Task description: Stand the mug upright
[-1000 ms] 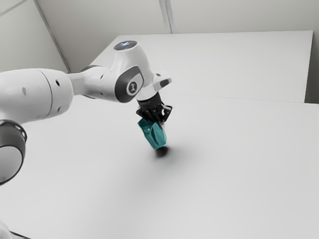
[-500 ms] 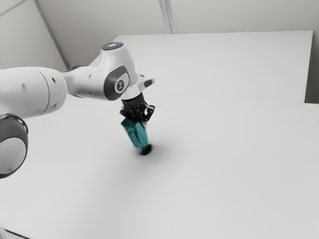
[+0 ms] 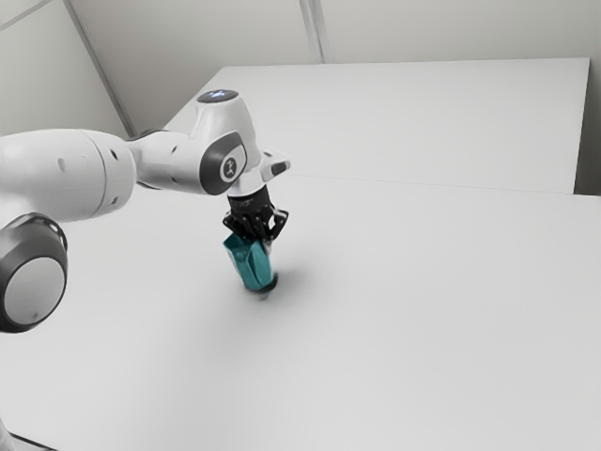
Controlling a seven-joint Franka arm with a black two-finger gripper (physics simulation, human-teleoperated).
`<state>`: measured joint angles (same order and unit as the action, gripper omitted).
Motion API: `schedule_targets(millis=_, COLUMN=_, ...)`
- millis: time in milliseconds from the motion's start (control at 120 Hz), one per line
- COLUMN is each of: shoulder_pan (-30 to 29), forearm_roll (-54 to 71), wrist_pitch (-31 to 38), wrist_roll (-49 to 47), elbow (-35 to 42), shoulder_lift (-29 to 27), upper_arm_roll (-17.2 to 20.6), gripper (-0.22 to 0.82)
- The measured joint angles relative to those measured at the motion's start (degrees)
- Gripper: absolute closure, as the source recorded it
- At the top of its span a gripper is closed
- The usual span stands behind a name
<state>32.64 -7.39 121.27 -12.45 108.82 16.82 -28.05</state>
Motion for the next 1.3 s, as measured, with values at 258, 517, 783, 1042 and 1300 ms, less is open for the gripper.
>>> schedule_targets(millis=258, shoulder_pan=0.04, forearm_roll=-0.03, wrist_pitch=-1.24, wrist_roll=-0.1, elbow=0.26, shoulder_lift=-0.01, upper_arm_roll=0.01, gripper=0.78)
schedule_targets(millis=517, shoulder_pan=0.2, forearm_roll=0.01, wrist_pitch=1.51, wrist_roll=-0.19, elbow=3.98, shoulder_lift=-2.98, upper_arm_roll=0.0, gripper=0.78)
schedule_targets(millis=783, shoulder_pan=0.23, forearm_roll=-0.28, wrist_pitch=5.13, wrist_roll=-0.09, elbow=6.65, shoulder_lift=-4.37, upper_arm_roll=0.01, gripper=0.64)
schedule_targets(millis=1042, shoulder_pan=0.25, forearm_roll=-1.15, wrist_pitch=4.98, wrist_roll=0.52, elbow=6.04, shoulder_lift=-4.51, upper_arm_roll=0.21, gripper=0.25)
schedule_targets(millis=1300, shoulder_pan=0.32, forearm_roll=-1.76, wrist_pitch=0.82, wrist_roll=0.99, elbow=3.78, shoulder_lift=-7.77, upper_arm_roll=0.52, gripper=0.07)
